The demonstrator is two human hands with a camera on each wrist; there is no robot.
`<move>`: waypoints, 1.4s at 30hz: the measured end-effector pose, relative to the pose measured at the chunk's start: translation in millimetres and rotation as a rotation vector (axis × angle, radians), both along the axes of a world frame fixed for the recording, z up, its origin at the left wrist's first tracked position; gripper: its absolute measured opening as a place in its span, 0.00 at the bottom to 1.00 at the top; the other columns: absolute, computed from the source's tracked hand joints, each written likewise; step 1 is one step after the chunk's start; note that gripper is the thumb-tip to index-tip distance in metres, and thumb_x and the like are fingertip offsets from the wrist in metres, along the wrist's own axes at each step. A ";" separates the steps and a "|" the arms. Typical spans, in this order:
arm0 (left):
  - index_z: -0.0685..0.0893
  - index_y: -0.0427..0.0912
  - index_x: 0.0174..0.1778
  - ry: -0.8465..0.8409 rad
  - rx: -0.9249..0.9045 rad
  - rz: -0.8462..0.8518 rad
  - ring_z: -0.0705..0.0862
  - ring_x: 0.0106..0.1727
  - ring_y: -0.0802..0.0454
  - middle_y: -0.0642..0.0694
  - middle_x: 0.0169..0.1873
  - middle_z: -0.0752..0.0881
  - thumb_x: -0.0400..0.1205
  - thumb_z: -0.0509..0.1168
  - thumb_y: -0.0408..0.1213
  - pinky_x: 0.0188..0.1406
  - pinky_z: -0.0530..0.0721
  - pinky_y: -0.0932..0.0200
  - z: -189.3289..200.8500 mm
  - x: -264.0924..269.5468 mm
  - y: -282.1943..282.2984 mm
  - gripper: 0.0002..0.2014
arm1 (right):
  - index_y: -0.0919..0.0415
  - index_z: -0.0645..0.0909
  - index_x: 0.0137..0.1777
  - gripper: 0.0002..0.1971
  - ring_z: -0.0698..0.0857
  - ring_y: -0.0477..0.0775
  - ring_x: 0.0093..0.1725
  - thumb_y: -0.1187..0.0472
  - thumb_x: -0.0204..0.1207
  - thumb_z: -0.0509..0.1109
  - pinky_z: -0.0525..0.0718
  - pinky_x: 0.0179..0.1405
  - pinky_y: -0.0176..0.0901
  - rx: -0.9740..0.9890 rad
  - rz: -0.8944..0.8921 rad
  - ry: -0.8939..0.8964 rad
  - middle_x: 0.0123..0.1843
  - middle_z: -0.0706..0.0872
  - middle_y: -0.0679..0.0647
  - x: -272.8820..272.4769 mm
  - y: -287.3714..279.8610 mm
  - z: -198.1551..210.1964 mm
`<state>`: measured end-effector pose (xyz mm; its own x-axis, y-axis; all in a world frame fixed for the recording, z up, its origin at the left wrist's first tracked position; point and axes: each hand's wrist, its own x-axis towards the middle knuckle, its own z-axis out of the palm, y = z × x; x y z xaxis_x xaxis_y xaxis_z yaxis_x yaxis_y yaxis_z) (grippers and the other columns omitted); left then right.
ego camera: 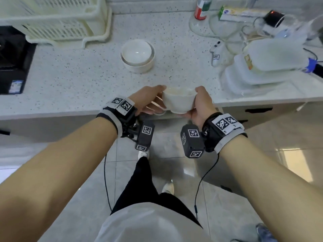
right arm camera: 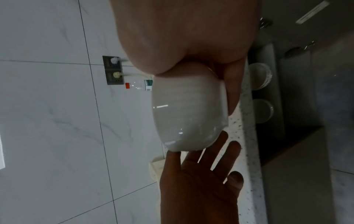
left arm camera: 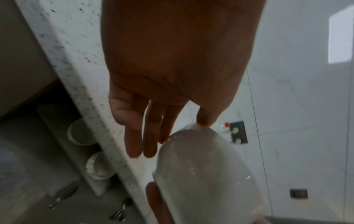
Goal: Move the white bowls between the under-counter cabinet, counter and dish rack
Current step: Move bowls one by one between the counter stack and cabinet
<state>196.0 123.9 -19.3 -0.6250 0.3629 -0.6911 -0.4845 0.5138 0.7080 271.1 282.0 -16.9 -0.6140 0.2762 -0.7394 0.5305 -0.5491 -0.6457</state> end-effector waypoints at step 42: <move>0.76 0.33 0.72 0.326 -0.225 0.033 0.82 0.67 0.36 0.33 0.66 0.84 0.91 0.49 0.41 0.68 0.80 0.46 -419.3 -86.5 10.1 0.21 | 0.74 0.85 0.48 0.15 0.87 0.75 0.53 0.62 0.74 0.62 0.86 0.57 0.60 1.213 0.766 0.032 0.51 0.88 0.76 -143.0 -5.4 -446.1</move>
<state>109.5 134.0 -438.5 -0.8335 0.2008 -0.5148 -0.2723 0.6615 0.6988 128.1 276.6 -463.0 -0.9087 0.3149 -0.2739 0.4153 0.7487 -0.5167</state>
